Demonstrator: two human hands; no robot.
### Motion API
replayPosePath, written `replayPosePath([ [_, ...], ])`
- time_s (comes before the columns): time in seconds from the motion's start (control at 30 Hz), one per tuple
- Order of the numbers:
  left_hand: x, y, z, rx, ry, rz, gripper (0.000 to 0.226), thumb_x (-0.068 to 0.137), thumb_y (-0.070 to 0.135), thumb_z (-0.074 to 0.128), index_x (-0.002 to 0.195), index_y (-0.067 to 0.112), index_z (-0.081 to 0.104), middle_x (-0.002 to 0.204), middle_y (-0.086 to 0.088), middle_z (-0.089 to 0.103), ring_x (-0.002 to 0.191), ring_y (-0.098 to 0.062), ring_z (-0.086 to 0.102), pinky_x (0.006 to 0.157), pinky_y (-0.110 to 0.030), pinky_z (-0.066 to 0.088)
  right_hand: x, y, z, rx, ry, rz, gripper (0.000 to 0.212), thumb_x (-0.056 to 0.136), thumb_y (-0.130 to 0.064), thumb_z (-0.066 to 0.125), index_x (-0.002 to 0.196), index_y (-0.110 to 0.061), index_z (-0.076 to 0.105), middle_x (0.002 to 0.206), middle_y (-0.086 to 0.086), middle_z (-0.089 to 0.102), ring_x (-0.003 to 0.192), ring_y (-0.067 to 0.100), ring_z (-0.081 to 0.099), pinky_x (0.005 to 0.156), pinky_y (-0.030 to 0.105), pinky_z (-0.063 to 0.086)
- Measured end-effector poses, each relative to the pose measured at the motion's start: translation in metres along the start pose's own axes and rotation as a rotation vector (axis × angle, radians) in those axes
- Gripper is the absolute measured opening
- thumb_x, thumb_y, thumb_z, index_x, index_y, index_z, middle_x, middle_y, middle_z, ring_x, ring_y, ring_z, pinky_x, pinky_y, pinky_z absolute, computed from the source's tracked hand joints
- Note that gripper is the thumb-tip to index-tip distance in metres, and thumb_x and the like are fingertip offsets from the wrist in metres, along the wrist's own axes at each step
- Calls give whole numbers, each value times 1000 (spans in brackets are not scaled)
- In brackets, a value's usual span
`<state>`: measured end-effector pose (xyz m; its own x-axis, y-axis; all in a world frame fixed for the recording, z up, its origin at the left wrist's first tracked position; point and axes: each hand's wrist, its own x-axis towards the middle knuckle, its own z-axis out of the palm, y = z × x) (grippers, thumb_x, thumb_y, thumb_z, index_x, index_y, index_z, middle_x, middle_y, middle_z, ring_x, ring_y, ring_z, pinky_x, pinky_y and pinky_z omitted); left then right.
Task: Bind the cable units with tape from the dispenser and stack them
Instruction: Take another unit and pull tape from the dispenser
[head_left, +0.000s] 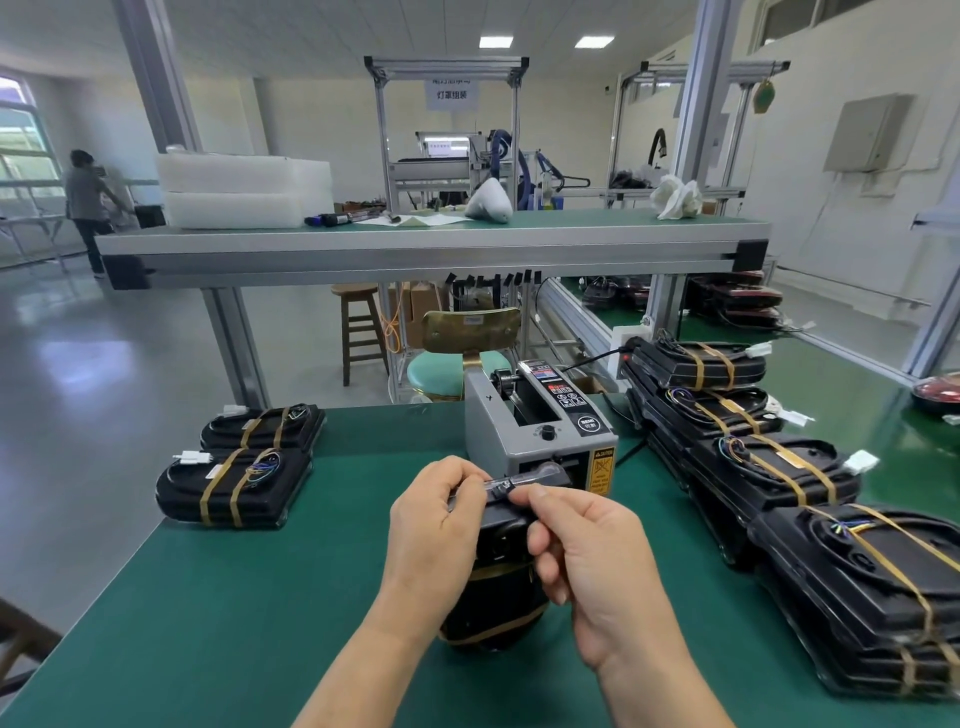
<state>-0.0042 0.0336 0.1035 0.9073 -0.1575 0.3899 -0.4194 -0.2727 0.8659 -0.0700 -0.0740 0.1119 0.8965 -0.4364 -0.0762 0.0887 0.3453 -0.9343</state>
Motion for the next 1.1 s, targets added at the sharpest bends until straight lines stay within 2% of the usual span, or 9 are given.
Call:
replayPosePath([
  [0.27, -2, 1, -1, -22, 3, 12, 22, 91, 19, 61, 69, 19, 61, 71, 6, 62, 71, -7, 54, 66, -17, 40, 1, 2, 0, -6, -6, -26, 23, 93, -7, 59, 76, -6, 75, 48, 3, 52, 32, 7, 37, 30, 14, 23],
  [0.53, 1, -1, 0, 27, 10, 17, 17, 85, 19, 68, 69, 22, 64, 73, 7, 65, 71, -5, 56, 65, -15, 41, 2, 4, -1, -21, -18, -44, 21, 91, -8, 61, 76, -7, 76, 49, 4, 54, 33, 8, 39, 30, 15, 24],
  [0.7, 3, -4, 1, 9, 4, 14, 18, 84, 18, 69, 68, 22, 64, 73, 6, 65, 70, -6, 57, 64, -16, 43, 8, 6, -11, -153, 36, -142, 25, 91, -11, 61, 73, -18, 76, 51, 5, 59, 34, 10, 42, 32, 16, 28],
  [0.83, 6, -9, -2, -39, -3, -19, 18, 84, 19, 69, 66, 22, 64, 71, 7, 66, 70, -10, 59, 66, -22, 47, 22, 7, -28, -280, 195, -321, 19, 89, -16, 65, 75, -27, 74, 56, 3, 64, 42, 10, 47, 43, 19, 37],
  [0.9, 7, -11, -3, -56, -14, -21, 18, 82, 20, 70, 66, 23, 63, 70, 7, 66, 67, -8, 58, 63, -20, 47, 28, 10, -30, -331, 212, -371, 14, 88, -20, 68, 79, -29, 75, 59, 0, 65, 50, 10, 49, 53, 26, 41],
  [0.97, 8, -12, -3, -76, -21, -22, 16, 80, 26, 73, 67, 24, 63, 68, 7, 66, 65, -8, 58, 61, -18, 46, 31, 14, -28, -340, 182, -358, 14, 87, -18, 69, 83, -29, 77, 59, -3, 64, 53, 9, 49, 58, 29, 41],
  [1.1, 14, -12, -7, -109, -54, -92, 27, 65, 45, 73, 66, 21, 62, 64, 6, 64, 62, -9, 55, 62, -26, 45, 33, 18, -24, -282, 135, -310, 18, 88, -13, 67, 86, -27, 78, 58, -3, 59, 48, 8, 46, 51, 20, 39],
])
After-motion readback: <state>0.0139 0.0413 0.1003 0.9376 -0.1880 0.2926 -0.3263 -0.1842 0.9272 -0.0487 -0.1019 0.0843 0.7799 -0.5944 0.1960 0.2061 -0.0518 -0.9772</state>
